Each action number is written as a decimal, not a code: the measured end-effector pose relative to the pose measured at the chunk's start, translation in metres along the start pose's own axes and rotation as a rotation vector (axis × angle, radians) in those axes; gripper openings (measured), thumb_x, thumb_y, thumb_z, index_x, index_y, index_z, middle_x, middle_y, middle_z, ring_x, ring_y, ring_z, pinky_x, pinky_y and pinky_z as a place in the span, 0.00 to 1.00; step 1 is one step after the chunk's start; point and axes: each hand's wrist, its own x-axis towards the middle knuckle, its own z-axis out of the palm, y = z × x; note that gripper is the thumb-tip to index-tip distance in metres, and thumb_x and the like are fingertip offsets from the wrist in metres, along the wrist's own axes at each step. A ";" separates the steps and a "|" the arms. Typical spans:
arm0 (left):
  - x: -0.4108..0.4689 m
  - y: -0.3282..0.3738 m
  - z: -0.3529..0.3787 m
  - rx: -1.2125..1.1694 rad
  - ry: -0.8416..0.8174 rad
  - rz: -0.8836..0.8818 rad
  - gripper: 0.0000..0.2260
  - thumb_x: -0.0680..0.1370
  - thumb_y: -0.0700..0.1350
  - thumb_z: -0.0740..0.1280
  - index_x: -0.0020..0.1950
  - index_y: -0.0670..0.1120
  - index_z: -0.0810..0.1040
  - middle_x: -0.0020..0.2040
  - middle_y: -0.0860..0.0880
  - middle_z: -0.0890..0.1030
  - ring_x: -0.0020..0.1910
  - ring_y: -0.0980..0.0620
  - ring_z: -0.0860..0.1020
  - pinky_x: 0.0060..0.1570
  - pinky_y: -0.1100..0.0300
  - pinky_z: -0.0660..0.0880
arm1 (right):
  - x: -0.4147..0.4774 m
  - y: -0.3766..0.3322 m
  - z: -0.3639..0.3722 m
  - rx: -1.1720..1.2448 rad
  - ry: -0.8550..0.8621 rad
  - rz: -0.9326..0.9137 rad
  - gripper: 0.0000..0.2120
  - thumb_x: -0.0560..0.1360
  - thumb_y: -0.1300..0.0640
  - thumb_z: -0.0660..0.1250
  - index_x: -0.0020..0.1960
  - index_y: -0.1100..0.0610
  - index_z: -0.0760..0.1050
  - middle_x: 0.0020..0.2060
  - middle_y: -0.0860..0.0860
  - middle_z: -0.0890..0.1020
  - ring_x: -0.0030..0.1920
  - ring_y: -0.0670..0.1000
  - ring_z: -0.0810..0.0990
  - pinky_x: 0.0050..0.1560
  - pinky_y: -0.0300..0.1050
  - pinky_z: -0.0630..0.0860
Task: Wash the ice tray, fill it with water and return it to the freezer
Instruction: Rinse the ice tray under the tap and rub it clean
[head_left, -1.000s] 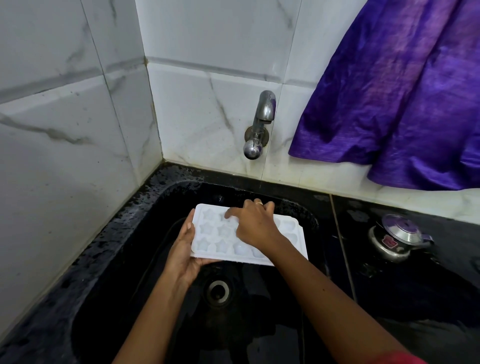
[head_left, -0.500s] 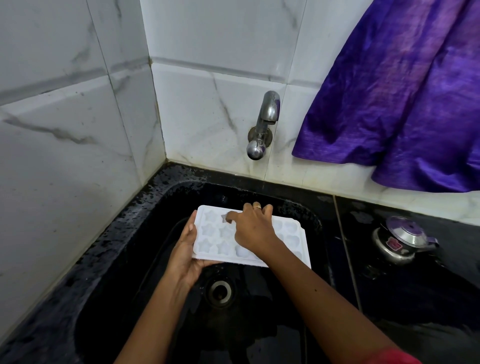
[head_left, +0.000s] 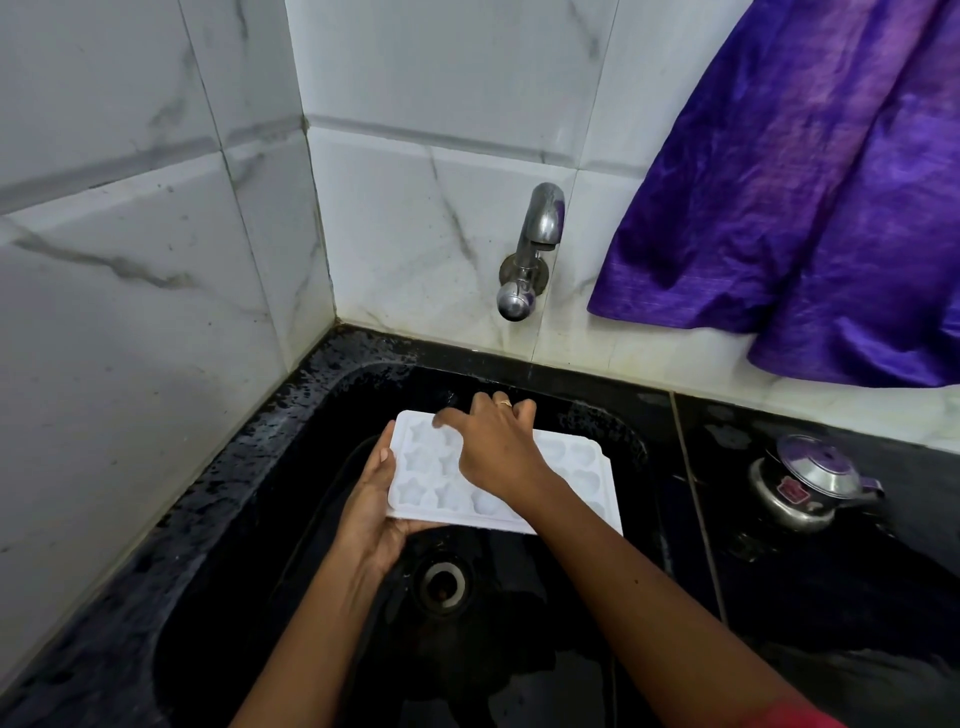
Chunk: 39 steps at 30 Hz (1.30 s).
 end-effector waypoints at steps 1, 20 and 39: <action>-0.002 0.001 0.002 0.016 -0.017 0.004 0.16 0.78 0.45 0.60 0.66 0.48 0.73 0.57 0.43 0.81 0.52 0.45 0.81 0.41 0.51 0.80 | 0.001 -0.002 0.001 -0.005 -0.014 -0.012 0.25 0.75 0.65 0.58 0.68 0.44 0.67 0.58 0.54 0.70 0.64 0.57 0.64 0.60 0.53 0.56; -0.010 0.002 0.004 0.132 -0.013 -0.006 0.15 0.81 0.47 0.56 0.67 0.53 0.72 0.59 0.48 0.80 0.54 0.48 0.80 0.43 0.51 0.81 | 0.011 -0.011 0.015 -0.080 -0.059 -0.010 0.22 0.77 0.61 0.56 0.69 0.45 0.67 0.60 0.56 0.70 0.65 0.59 0.64 0.64 0.56 0.55; -0.004 0.021 -0.013 0.221 0.022 0.064 0.15 0.82 0.49 0.53 0.67 0.55 0.70 0.48 0.55 0.84 0.44 0.51 0.84 0.29 0.49 0.80 | -0.079 0.079 -0.003 0.052 0.150 0.443 0.28 0.70 0.70 0.56 0.58 0.42 0.76 0.47 0.48 0.64 0.61 0.53 0.65 0.47 0.46 0.49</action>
